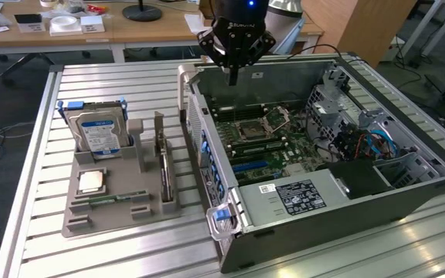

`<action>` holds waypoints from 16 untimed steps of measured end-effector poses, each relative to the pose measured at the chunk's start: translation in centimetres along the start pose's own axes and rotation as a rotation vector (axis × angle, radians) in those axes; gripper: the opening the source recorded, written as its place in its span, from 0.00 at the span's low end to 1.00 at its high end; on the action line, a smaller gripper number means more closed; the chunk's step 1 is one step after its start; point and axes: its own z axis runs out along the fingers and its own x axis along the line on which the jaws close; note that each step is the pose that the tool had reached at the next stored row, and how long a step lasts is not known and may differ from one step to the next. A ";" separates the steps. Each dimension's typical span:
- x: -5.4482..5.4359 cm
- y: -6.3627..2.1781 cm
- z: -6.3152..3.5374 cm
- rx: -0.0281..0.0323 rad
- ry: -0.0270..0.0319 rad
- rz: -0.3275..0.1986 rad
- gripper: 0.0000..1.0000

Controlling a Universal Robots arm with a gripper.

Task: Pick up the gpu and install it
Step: 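Reach for the gpu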

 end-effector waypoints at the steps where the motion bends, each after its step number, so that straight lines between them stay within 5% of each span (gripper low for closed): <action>1: 0.1 -0.01 0.00 0.0000 0.0000 0.000 0.11; 16: 2.2 -0.15 -0.04 -0.0001 -0.0014 0.000 0.11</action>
